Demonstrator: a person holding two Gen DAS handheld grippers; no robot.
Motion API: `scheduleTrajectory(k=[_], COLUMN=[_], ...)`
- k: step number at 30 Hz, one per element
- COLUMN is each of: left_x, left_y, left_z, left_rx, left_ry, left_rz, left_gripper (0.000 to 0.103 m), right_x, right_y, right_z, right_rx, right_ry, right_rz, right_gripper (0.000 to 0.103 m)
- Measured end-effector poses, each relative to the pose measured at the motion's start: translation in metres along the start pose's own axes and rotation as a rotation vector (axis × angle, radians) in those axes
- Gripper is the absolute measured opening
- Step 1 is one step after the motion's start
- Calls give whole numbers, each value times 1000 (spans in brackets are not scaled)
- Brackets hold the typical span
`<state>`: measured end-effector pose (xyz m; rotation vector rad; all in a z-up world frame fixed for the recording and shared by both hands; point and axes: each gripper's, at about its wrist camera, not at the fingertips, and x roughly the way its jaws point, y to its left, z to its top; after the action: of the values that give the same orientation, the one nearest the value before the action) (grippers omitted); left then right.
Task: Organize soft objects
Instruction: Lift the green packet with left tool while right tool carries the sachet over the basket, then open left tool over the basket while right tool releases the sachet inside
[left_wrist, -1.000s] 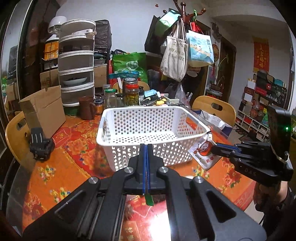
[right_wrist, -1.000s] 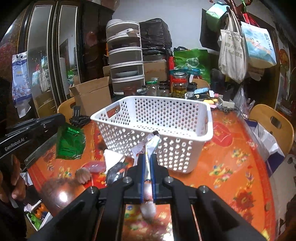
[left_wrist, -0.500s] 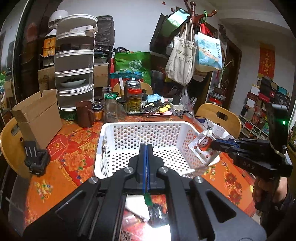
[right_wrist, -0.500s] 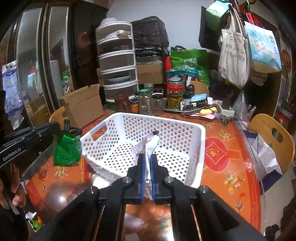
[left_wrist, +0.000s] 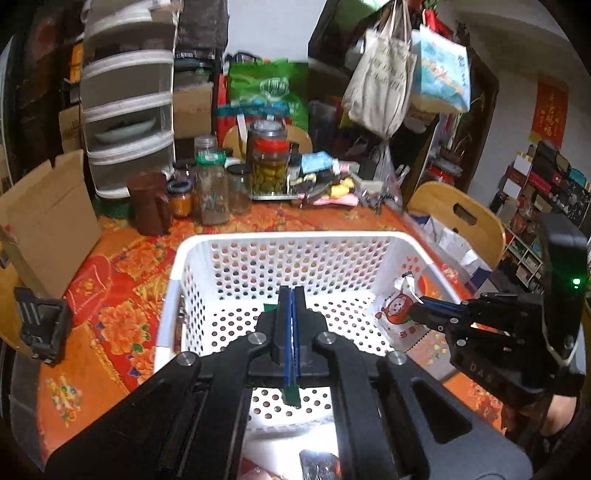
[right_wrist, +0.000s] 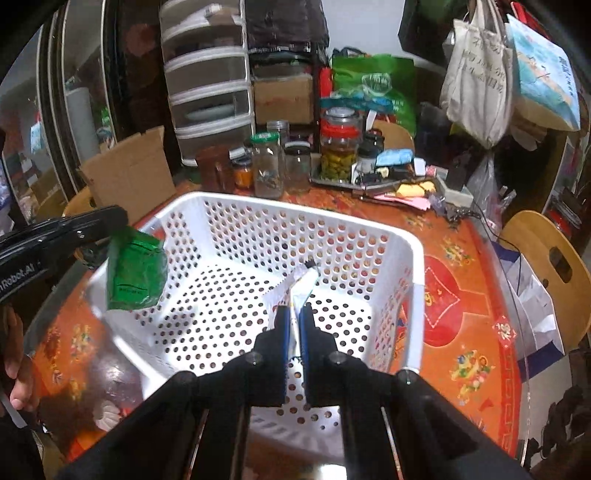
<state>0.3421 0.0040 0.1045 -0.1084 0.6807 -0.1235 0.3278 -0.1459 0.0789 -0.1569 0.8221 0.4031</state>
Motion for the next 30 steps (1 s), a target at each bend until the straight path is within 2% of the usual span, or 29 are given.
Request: scheduleTrajectory(k=[6,14,17,20,21,22,23,24,25,29,30], left_x=[40,57,59,55,51,48,46,41,37,18,14], left_y=[0,7,9,10,9,9,8,7,6,2,2], left_z=[-7,-17,-17,-18,-19,-20,-21,-22,-23,-24,-25], left_rx=[-11,-6,-13,-18,-17,-14,-8,-4,4,34,37], left_ry=[56,74,78,83,79,74,66,55,38,2,-1], left_rz=[-7,8,11,1,-1,2,11,22,35,41,40], left_gripper=[0,1,1,6,15,31,42,62,74,83,88], right_x=[25,34,32,28,27,25,23,21,19,10,7], right_y=[-2,-8,-10,-11,-11,-12,-12,-12,-12,-12,-11], right_z=[5,2,2,1,1,0,0,-1,-1,-2,-3], right_rx=[5,25,31,37,35,37,40,41,41,43,40], right_ry=[50,49,35,24,20,13,7,4,-1,-22,-29], right_rz=[-32,-47,-45,-41,-41,-41,-40,-41,-43,-38,-40], right_gripper=[4,5,10,22,30,39,44,56,66,79,86])
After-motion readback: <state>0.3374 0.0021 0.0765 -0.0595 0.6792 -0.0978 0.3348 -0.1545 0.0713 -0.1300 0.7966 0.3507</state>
